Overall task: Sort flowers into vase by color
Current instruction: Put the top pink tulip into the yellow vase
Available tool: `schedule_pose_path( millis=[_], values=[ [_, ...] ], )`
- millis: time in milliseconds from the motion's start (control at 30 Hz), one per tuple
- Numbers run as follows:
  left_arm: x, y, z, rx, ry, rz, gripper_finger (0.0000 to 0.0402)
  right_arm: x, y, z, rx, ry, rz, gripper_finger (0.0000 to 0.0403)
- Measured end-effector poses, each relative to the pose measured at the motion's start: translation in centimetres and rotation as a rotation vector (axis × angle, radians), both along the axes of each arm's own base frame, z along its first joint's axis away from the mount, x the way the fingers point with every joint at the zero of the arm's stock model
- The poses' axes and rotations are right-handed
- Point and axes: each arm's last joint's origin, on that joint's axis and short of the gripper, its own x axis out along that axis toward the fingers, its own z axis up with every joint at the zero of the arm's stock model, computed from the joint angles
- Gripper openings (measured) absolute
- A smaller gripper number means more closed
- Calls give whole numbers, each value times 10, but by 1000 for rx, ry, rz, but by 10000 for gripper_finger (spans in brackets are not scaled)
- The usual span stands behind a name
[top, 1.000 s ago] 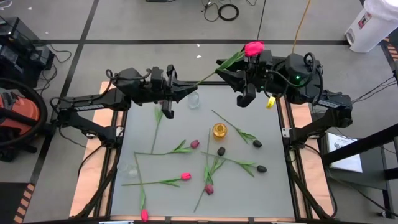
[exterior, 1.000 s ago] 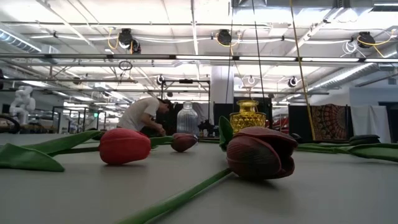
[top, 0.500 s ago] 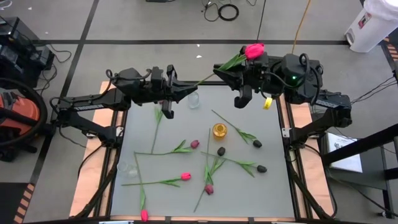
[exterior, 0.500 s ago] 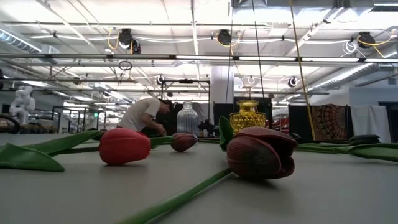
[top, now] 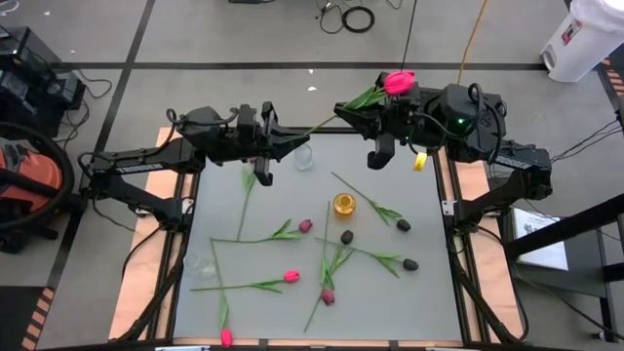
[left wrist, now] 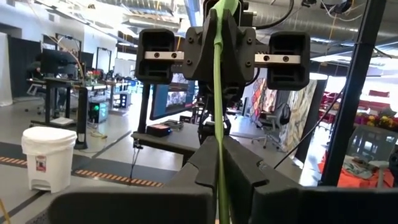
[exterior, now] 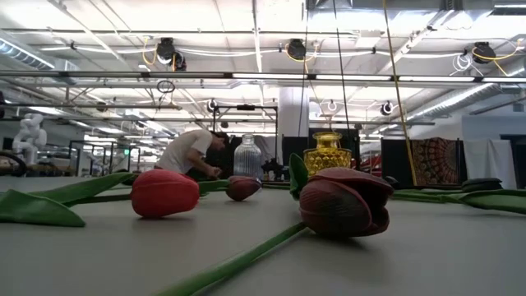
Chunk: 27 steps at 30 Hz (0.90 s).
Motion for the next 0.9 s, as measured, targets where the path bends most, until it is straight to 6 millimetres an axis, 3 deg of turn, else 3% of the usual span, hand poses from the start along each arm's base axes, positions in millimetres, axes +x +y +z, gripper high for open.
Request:
schedule_pose_path(
  millis=[467,667,900],
  values=[
    [0,0,-2,-24,23,2,122,2,0,-6,-9,69,-8,1],
    [-10,1,-5,-37,112,14,130,-5,-2,-8,-9,114,-38,0],
    [-25,0,-7,-56,206,71,130,-30,-5,-3,-24,168,-101,0]
  ],
)
